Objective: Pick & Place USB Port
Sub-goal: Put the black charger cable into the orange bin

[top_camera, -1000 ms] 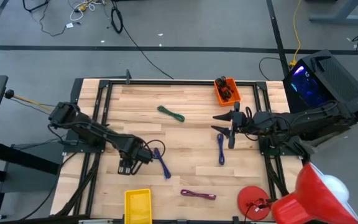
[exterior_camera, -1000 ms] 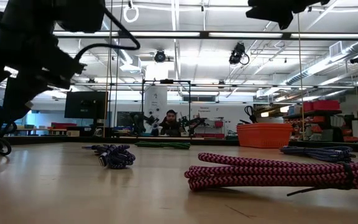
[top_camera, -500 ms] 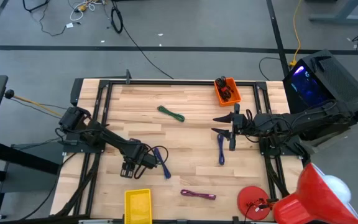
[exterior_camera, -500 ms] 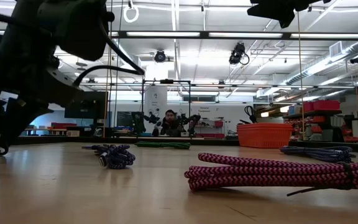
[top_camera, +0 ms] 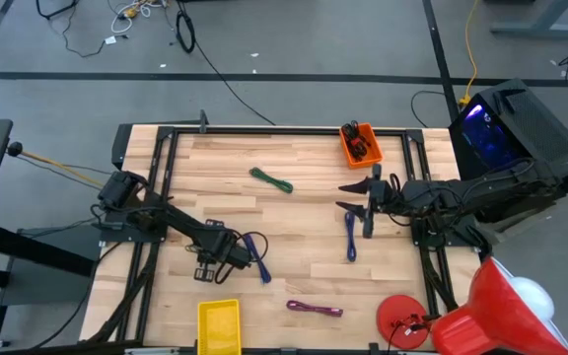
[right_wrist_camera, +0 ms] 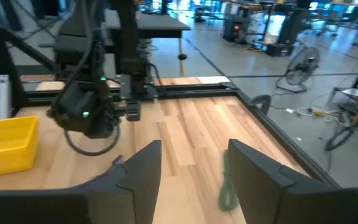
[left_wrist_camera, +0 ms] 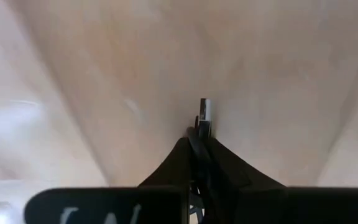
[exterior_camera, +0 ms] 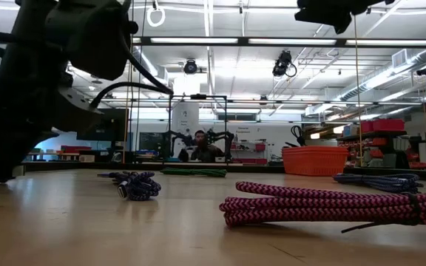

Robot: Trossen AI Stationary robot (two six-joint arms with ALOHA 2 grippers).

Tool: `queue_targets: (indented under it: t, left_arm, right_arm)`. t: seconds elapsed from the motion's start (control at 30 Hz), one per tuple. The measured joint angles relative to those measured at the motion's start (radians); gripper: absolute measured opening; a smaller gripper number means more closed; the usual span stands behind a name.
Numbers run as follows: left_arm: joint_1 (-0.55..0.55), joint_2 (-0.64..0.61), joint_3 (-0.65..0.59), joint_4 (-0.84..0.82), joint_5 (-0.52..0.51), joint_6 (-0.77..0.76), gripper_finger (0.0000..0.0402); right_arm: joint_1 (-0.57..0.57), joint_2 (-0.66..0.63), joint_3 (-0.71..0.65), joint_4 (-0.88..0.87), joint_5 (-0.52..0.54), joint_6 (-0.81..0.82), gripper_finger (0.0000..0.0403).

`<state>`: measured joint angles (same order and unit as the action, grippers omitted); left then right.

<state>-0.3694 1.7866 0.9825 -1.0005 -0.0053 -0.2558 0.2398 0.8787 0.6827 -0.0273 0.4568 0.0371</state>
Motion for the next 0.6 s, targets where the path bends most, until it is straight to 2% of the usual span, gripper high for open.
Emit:
queue_targets:
  t: [0.2,0.37,0.47,0.6]
  left_arm:
    - [0.027,-0.083,0.073,-0.077,-0.205,-0.009,0.0027]
    - [0.078,-0.225,0.197,-0.057,-0.404,0.032,0.0027]
    - [0.106,-0.320,0.254,0.078,-0.474,0.120,0.0027]
    - [0.140,-0.431,0.255,0.368,-0.470,0.297,0.0027]
  right_arm:
    - [0.000,0.000,0.000,-0.009,0.009,-0.008,0.0187]
    - [0.000,0.000,0.000,-0.007,0.007,-0.018,0.0187]
    - [0.000,0.000,0.000,0.006,0.025,-0.019,0.0187]
    - [0.000,0.000,0.000,0.033,0.033,-0.041,0.0187]
